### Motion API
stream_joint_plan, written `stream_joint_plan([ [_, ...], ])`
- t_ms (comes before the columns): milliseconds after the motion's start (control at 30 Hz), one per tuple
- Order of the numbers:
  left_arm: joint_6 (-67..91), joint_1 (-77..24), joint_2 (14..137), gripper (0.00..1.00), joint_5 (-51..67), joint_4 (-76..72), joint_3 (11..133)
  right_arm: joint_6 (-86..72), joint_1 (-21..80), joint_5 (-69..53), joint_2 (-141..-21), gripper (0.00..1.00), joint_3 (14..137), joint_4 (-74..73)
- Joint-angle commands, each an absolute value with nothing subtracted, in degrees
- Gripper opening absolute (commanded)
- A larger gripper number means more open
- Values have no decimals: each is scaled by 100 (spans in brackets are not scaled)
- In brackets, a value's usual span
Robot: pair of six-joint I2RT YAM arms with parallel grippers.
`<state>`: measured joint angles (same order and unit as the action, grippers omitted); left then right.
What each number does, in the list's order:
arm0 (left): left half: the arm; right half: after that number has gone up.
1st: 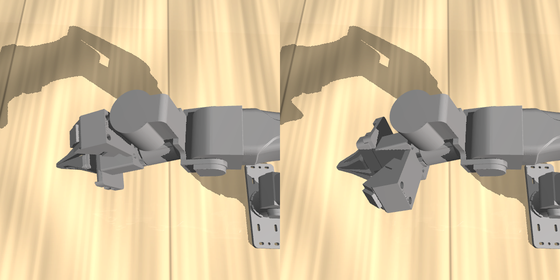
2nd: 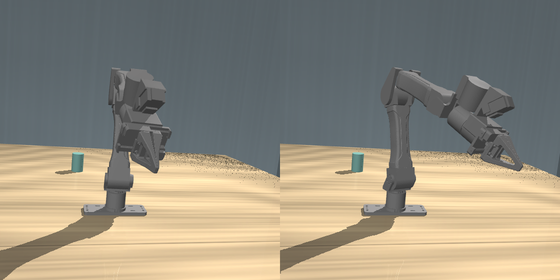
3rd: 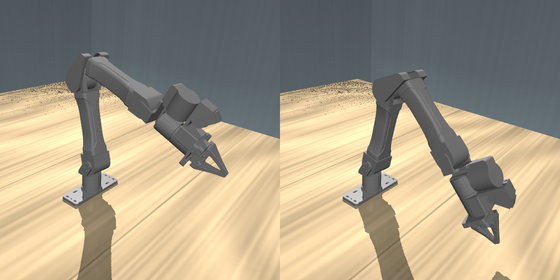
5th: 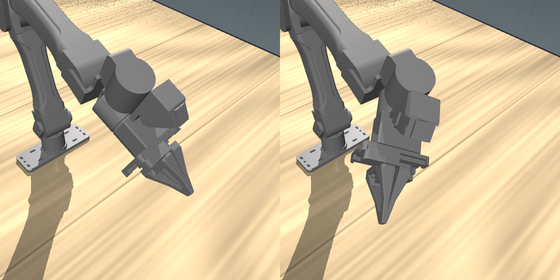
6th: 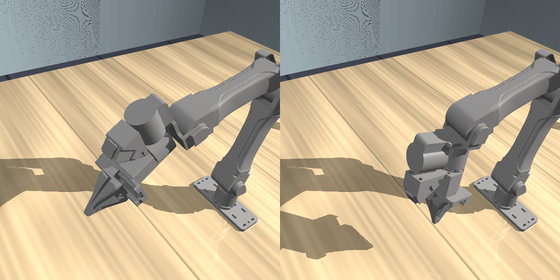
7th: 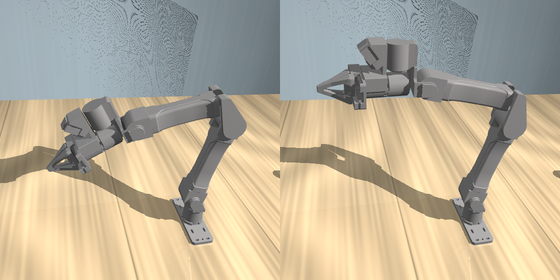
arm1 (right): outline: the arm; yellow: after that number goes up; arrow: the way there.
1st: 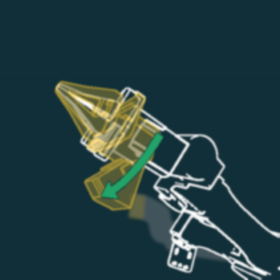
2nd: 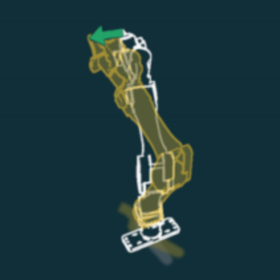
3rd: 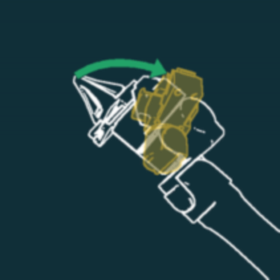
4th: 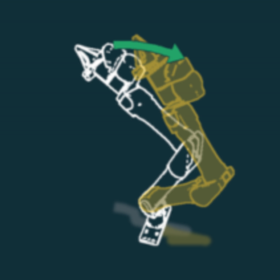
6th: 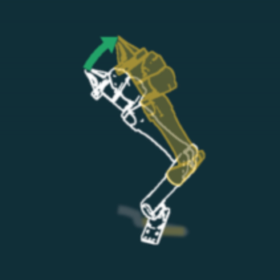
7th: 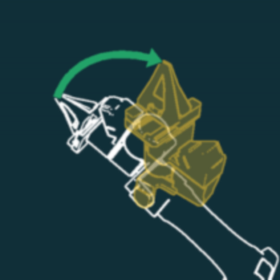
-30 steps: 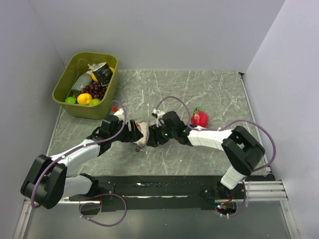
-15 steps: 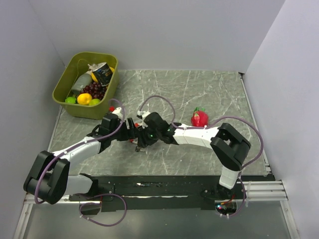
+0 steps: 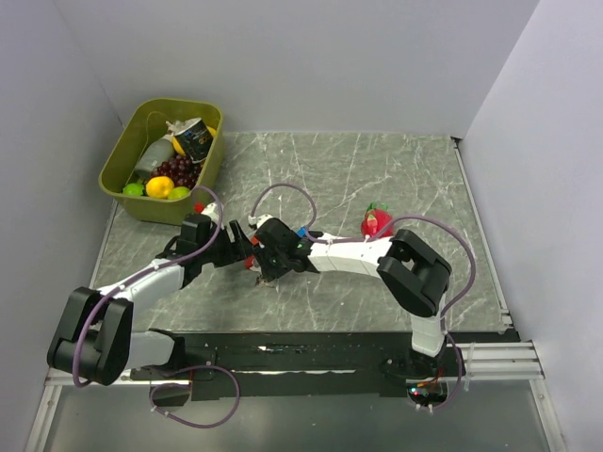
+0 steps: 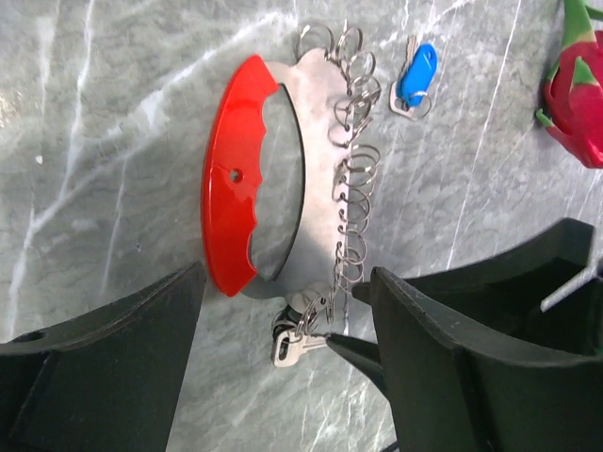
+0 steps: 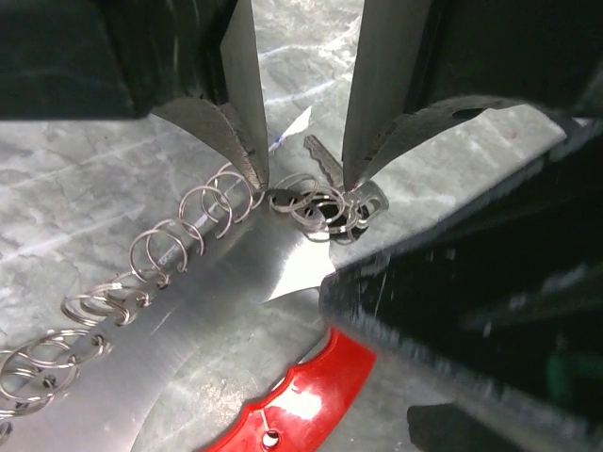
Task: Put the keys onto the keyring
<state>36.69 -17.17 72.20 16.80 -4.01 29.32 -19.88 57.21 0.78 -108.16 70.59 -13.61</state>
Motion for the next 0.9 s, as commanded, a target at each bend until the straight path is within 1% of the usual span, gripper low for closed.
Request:
stream_joint_plan([
  [0,3735,-1687,7233,77,1881,-694,2874,-1960,5783,308,-11012,41,7356,-1564],
  [133,3753,-1687,7330,77,1916,-764,2839,-1977,5801,220,-11074,39,7330,-1503],
  [200,3770,-1687,7365,76,1960,-826,2830,-1995,5792,237,-11135,35,7321,-1485],
  [233,3762,-1687,7400,76,1969,-835,2830,-2004,5801,290,-11144,27,7321,-1485],
  [333,3770,-1688,7427,76,1995,-844,2804,-1995,5801,369,-11031,13,7260,-1459],
  [400,3744,-1687,7409,76,1978,-844,2786,-1960,5801,430,-10960,11,7233,-1485],
  [433,3744,-1687,7400,76,1978,-844,2777,-1943,5801,448,-10890,7,7233,-1529],
  [533,3735,-1687,7365,76,1995,-852,2777,-1846,5801,483,-10715,1,7198,-1617],
  [767,3621,-1687,7049,75,2144,-931,2716,-1477,5731,598,-10012,0,6926,-1582],
  [867,3569,-1687,6742,75,2215,-1002,2655,-1345,5546,186,-9660,0,6725,-1407],
])
